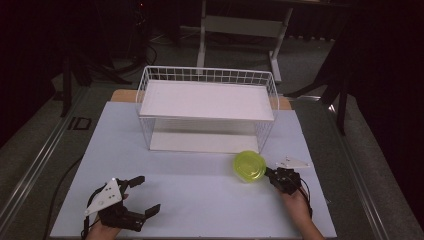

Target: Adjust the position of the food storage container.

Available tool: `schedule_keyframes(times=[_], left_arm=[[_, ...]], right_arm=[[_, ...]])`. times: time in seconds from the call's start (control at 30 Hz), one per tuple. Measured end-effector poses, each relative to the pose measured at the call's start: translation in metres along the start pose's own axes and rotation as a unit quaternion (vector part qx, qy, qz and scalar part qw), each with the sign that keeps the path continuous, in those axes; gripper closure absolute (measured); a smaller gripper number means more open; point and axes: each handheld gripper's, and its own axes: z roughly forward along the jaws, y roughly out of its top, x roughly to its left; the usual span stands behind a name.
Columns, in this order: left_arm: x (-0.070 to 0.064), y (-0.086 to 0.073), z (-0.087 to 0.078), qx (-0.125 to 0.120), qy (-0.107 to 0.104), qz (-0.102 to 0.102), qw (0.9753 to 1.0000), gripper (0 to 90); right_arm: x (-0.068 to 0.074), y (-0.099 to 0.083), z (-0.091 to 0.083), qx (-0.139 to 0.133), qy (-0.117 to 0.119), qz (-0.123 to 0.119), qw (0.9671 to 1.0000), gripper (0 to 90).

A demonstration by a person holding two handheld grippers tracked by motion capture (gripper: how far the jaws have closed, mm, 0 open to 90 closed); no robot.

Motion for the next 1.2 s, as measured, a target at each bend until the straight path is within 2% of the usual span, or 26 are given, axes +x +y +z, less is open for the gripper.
schedule_keyframes(times=[0.07, 0.17, 0.6, 0.7, 0.8, 0.83, 1.03, 1.2], left_arm=[[0.0, 0.0, 0.0, 0.001, 0.0, 0.001, 1.0, 1.7], [0.0, 0.0, 0.0, 0.001, 0.0, 0.0, 1.0, 1.7], [0.0, 0.0, 0.0, 0.001, -0.001, 0.001, 1.0, 1.8], [-0.001, 0.0, 0.0, 0.003, 0.0, 0.003, 1.0, 1.8], [-0.001, 0.0, 0.0, 0.003, 0.0, 0.003, 1.0, 1.7], [0.0, 0.001, 0.0, 0.002, 0.0, 0.003, 1.0, 1.7], [0.0, 0.0, 0.001, 0.003, -0.001, 0.002, 1.0, 1.7], [-0.001, 0.0, 0.0, 0.002, -0.002, 0.001, 1.0, 1.7]], right_arm=[[0.001, 0.001, 0.002, -0.001, 0.005, 0.005, 1.0, 90.0], [0.007, 0.0, 0.005, 0.003, 0.016, -0.002, 0.9999, 90.0], [0.044, 0.01, 0.017, 0.008, 0.074, -0.036, 0.9966, 90.0], [0.043, 0.011, 0.019, 0.012, 0.069, -0.038, 0.9968, 90.0], [0.036, 0.012, 0.02, 0.013, 0.057, -0.03, 0.9979, 90.0], [0.03, 0.014, 0.02, 0.009, 0.048, -0.023, 0.9985, 90.0], [0.02, 0.02, 0.022, 0.001, 0.036, -0.015, 0.9992, 90.0], [0.024, 0.023, 0.029, 0.0, 0.047, -0.01, 0.9988, 90.0]])
